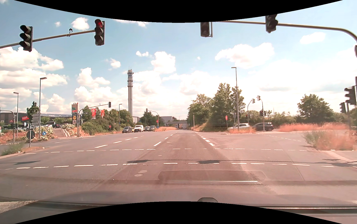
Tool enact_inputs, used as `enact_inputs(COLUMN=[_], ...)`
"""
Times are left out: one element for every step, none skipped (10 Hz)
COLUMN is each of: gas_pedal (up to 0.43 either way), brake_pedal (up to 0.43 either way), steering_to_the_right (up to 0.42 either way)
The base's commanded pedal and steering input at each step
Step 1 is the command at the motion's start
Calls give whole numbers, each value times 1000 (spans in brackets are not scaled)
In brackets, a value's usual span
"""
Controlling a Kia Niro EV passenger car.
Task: Follow the waypoints while adhering to traffic rules and regulations
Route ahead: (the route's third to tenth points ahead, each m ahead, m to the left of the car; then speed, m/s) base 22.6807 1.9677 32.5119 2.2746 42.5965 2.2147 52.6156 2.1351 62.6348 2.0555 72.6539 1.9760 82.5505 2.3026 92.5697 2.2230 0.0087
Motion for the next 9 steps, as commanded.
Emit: enact_inputs(gas_pedal=[0, 0, 0, 0, 0, 0, 0, 0, 0], brake_pedal=[177, 177, 177, 177, 177, 177, 177, 177, 177], steering_to_the_right=[-3, -3, -3, -3, -2, -3, -2, -3, -3])
